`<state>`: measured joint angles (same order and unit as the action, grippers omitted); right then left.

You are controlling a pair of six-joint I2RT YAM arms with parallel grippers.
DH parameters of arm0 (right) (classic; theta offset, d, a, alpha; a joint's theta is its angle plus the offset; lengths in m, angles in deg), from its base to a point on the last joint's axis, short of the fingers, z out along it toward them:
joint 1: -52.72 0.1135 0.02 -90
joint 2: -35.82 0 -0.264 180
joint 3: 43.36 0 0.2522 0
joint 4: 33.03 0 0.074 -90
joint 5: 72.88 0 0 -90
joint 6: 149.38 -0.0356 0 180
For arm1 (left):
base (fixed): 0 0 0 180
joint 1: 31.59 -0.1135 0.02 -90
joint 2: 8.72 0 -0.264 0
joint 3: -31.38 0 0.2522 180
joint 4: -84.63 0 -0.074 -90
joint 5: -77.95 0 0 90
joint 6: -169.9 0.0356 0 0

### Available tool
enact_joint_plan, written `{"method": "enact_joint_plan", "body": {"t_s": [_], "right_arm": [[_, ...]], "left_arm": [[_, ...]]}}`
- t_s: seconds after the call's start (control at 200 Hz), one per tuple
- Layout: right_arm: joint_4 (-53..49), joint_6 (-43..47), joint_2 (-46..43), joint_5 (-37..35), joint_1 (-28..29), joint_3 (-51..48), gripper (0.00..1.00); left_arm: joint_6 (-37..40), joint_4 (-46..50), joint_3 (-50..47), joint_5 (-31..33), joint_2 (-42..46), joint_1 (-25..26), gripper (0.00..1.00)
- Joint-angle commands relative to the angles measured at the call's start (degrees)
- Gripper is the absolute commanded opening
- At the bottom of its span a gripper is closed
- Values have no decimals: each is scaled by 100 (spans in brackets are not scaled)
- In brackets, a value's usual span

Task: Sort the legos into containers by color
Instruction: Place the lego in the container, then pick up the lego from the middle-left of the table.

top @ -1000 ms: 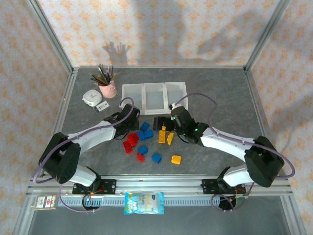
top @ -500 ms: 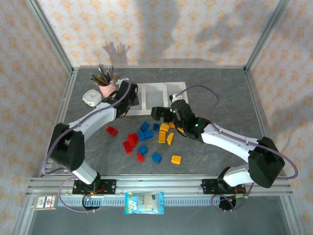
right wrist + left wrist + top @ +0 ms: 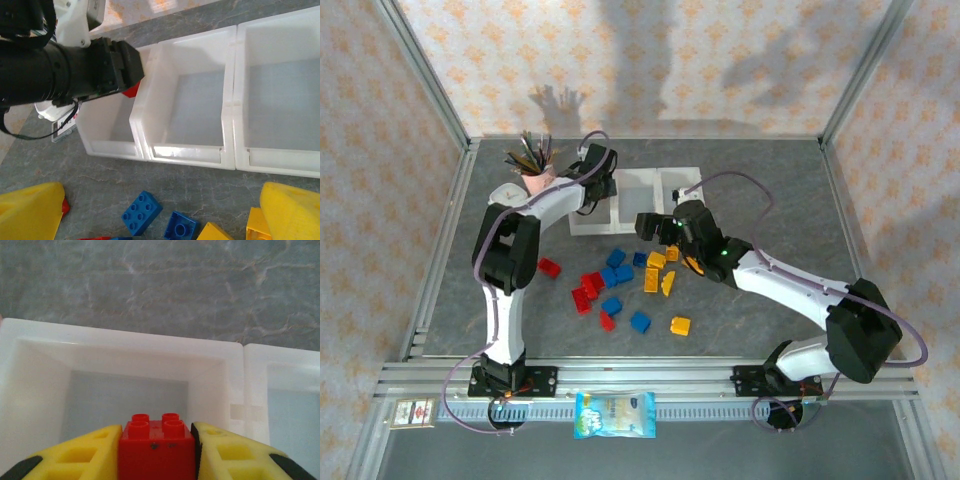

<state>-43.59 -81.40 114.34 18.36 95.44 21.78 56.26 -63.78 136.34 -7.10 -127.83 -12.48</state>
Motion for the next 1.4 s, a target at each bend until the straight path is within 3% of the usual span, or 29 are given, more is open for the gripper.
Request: {"method": "enact_joint_plan", "body": {"t_s": [0.0,0.14,0.335,0.48,0.801,0.991,1.211,1.396], "right_arm": [[194,145,2,-159,-48,-4,100],[216,192,-28,-106,-71,2,100],[150,283,-3,82,-71,109,100],[66,403,116,444,-58,160,100],[-114,535,345,591,364,224,100],[91,435,584,666,734,101,100],[373,353,1022,664,1101,155,100],[677,184,1235,743,1161,153,100]], "left_arm": [[169,494,419,80,-259,-22,44],[252,537,450,-65,-232,-22,50],[231,670,215,-219,238,-21,50],[119,316,-594,-524,1183,-13,52],[-413,129,-2774,-513,3304,-4,57],[-853,413,-4088,103,4580,40,60],[-1753,698,-5161,617,5449,48,66],[-2221,252,-5811,463,5416,49,73]]}}
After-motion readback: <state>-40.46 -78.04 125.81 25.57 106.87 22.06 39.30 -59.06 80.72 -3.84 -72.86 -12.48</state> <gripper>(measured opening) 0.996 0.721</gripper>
